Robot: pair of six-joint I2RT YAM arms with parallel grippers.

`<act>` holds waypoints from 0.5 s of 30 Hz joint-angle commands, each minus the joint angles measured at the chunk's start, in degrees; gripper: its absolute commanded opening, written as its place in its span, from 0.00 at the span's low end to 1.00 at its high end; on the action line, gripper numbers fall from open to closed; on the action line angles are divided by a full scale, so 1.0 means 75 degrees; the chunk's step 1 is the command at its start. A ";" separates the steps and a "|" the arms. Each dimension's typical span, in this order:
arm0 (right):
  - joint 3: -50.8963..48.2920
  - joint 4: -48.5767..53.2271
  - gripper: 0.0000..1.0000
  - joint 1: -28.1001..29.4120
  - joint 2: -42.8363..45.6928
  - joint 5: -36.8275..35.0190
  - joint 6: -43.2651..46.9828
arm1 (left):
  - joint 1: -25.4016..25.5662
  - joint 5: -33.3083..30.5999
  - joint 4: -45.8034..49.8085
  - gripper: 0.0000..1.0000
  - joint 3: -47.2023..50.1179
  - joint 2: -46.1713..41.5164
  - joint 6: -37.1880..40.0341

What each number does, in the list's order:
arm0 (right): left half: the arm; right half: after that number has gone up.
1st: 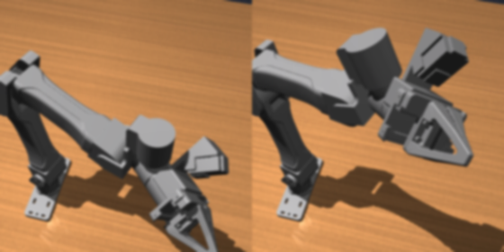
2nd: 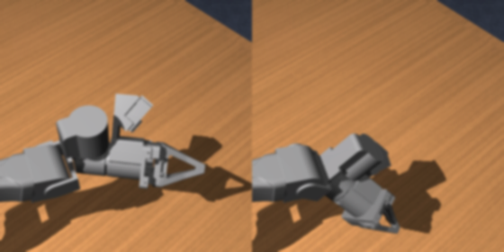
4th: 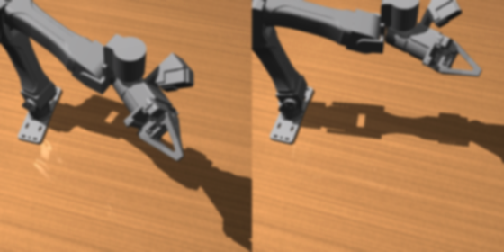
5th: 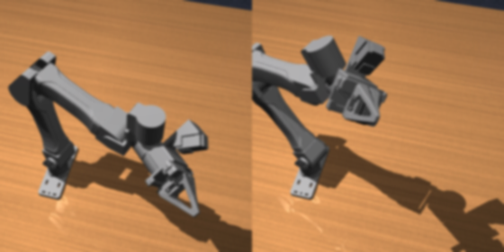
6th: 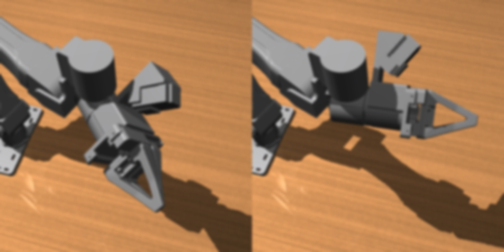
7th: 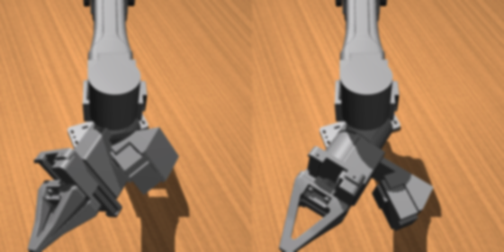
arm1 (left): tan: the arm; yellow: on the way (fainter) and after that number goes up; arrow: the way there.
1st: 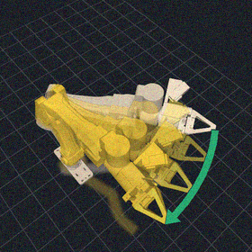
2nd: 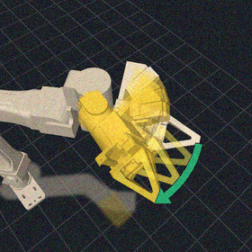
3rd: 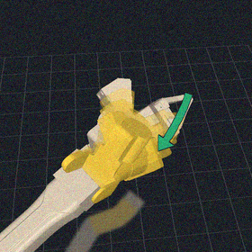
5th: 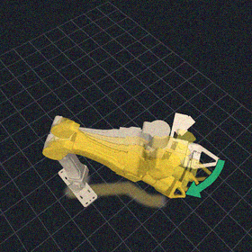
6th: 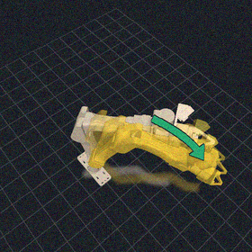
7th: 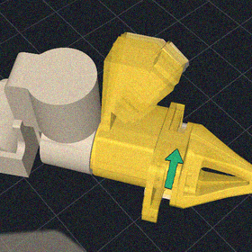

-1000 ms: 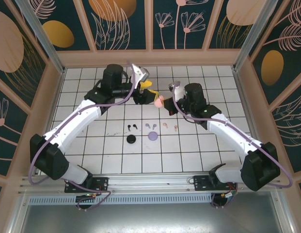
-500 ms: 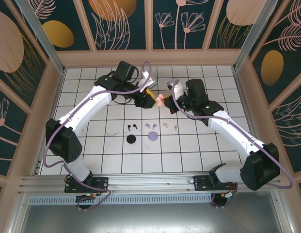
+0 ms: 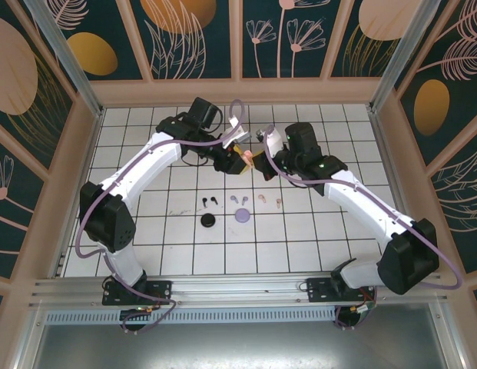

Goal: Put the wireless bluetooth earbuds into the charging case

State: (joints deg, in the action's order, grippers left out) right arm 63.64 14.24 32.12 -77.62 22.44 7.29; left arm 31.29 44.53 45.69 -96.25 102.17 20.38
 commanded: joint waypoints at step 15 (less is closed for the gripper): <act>0.0379 -0.0039 0.01 0.0040 -0.0091 -0.0307 0.0029 | -0.0017 0.0634 -0.0198 0.00 0.0016 0.0049 0.0140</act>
State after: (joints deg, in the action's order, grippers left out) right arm 63.72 14.24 32.25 -77.84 21.67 7.60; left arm 31.07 46.26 46.13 -96.23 102.39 20.95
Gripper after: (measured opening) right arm 0.057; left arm 0.226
